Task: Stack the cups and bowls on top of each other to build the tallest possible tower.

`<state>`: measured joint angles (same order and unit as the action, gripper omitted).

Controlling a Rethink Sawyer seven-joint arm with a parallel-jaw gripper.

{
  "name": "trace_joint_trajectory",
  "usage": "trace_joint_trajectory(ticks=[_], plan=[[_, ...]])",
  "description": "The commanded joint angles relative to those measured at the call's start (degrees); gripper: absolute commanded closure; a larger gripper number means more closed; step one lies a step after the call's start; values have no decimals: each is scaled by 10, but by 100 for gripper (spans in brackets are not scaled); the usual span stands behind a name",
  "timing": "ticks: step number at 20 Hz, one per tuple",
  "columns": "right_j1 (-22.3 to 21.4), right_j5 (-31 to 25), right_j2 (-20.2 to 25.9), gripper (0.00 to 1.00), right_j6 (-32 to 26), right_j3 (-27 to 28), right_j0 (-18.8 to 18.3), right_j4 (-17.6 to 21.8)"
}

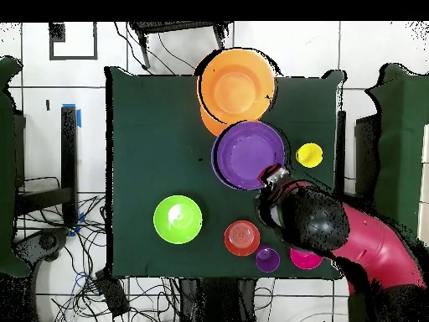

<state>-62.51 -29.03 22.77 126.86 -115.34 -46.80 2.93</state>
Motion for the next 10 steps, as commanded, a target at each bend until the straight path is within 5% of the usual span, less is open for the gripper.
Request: trace_joint_trajectory(ticks=[1,6,10], plan=[[-18,-78,59,100,-15,28,33,-42],[-16,-92,73,100,-13,64,41,-70],[1,-51,93,100,-19,79,37,-86]])
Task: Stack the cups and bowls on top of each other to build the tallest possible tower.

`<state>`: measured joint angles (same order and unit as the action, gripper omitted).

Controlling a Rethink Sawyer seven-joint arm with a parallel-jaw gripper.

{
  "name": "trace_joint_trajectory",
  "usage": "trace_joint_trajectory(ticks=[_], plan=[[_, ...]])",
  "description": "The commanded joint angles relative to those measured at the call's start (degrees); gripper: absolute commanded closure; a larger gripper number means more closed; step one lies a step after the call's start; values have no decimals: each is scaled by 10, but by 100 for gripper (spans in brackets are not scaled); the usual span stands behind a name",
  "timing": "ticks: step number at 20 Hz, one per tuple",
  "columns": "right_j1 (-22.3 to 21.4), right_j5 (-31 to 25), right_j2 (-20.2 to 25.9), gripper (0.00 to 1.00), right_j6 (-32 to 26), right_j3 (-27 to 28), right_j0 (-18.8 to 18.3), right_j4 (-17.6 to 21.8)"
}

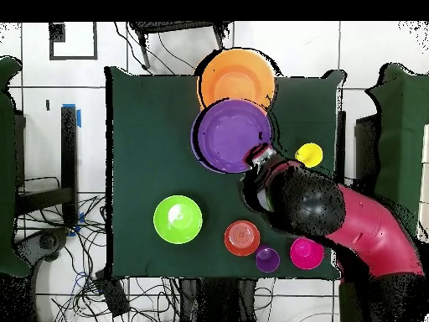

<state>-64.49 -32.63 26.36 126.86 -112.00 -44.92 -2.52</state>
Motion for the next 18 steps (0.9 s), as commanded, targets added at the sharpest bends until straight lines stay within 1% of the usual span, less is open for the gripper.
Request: trace_joint_trajectory(ticks=[1,6,10,15,18], plan=[[26,-14,58,100,-18,53,19,-32],[68,-34,46,100,-7,120,38,-17],[104,-35,35,100,2,163,51,-9],[140,-40,31,100,-4,207,58,-7],[168,-26,25,100,-2,225,66,-1]])
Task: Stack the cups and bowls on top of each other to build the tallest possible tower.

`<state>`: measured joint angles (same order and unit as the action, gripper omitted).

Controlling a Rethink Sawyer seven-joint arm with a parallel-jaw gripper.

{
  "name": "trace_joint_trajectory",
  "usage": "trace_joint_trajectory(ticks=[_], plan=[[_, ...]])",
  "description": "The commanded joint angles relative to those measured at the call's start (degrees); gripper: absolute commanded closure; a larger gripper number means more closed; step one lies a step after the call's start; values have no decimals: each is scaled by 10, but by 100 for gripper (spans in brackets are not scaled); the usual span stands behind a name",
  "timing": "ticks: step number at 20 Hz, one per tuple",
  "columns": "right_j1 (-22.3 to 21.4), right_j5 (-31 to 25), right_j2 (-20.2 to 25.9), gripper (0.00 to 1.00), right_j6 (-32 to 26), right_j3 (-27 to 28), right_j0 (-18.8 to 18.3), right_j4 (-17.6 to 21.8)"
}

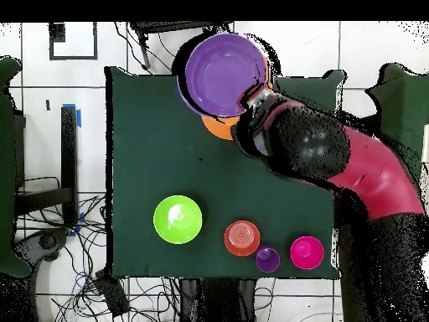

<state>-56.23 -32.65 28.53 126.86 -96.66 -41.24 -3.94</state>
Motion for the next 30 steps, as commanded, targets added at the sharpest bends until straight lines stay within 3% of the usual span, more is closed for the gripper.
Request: trace_joint_trajectory(ticks=[1,4,12,30], plan=[[92,-24,0,100,-2,78,32,16],[120,-17,-17,100,0,106,46,35],[144,-1,-37,100,0,121,53,55],[192,54,-3,100,-25,112,14,82]])
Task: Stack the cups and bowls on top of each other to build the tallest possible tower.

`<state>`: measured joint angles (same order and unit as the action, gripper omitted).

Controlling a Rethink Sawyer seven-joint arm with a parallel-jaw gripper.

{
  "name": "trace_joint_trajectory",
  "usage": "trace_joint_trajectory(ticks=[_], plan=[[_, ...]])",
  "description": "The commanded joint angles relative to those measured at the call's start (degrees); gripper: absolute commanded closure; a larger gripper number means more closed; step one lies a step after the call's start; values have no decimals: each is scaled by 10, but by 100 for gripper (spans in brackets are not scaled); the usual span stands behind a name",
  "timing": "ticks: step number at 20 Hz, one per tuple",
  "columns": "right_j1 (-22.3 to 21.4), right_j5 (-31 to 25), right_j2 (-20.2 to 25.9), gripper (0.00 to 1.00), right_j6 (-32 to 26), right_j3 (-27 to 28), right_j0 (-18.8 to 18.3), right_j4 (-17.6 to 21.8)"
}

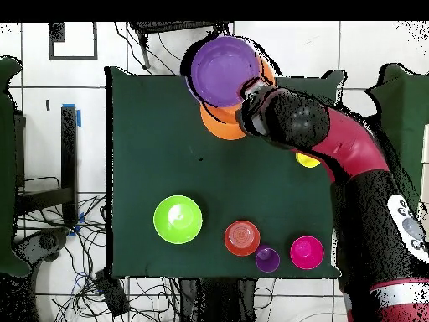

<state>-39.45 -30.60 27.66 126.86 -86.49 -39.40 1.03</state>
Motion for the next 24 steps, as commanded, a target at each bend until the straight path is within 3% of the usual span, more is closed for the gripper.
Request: trace_joint_trajectory(ticks=[1,24], plan=[[26,36,7,100,-25,10,-6,33],[71,97,13,100,-18,-12,-18,67]])
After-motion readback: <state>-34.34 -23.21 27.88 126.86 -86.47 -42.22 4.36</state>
